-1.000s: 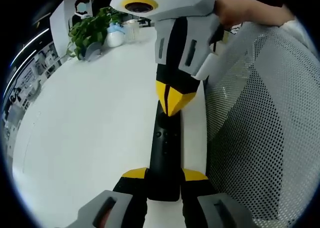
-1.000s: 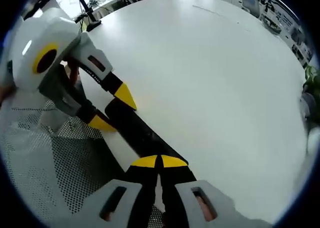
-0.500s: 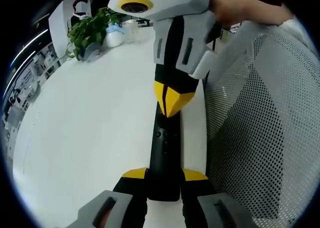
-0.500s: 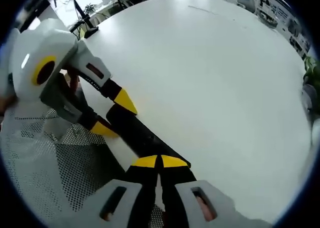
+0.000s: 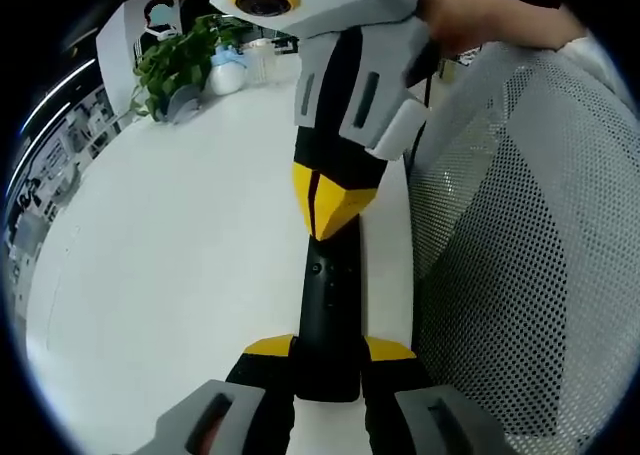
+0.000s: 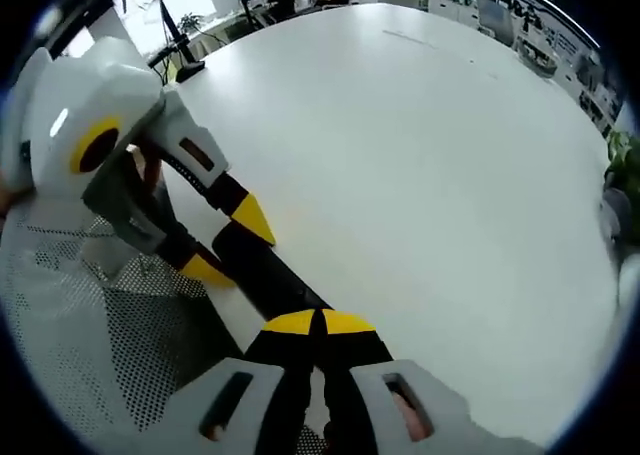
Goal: Press the specified remote control buttons in sequence, fully releasing each button before pressing the next.
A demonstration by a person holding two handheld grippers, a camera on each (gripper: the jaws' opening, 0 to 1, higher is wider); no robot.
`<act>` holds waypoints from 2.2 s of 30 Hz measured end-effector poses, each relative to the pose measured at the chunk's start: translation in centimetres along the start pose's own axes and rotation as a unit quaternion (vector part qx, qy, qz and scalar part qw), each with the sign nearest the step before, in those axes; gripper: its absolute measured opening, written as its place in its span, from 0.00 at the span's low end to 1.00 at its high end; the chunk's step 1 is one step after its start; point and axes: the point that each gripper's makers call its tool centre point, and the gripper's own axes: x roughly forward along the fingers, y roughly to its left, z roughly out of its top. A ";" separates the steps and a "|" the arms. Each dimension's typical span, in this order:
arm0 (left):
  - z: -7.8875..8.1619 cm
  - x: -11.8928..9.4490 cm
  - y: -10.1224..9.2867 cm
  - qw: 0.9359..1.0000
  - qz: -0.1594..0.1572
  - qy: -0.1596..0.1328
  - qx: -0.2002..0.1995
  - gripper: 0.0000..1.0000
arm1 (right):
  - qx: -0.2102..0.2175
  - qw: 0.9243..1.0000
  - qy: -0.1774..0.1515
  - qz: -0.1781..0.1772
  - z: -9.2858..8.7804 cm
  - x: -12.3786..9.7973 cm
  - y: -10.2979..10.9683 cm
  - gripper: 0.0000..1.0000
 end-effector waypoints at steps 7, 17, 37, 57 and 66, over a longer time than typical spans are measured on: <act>0.0 0.0 0.0 1.000 0.000 0.000 -0.001 0.25 | -0.043 0.999 0.001 -0.008 -0.1 0.5 0.2 0.00; 0.0 0.0 0.0 1.000 -0.001 0.000 -0.001 0.25 | -0.020 1.000 -0.004 -0.003 -0.1 0.3 0.1 0.00; 0.0 0.0 0.0 1.000 0.001 0.004 0.000 0.24 | 0.092 0.995 -0.015 0.019 -0.1 0.3 -0.1 0.00; 0.1 0.1 0.0 1.000 0.004 0.002 -0.005 0.25 | 0.082 0.996 0.001 0.038 -0.2 0.4 1.1 0.00; 0.1 0.1 0.0 1.000 0.004 0.001 -0.006 0.25 | 0.072 0.997 0.009 0.037 -0.4 0.3 1.2 0.00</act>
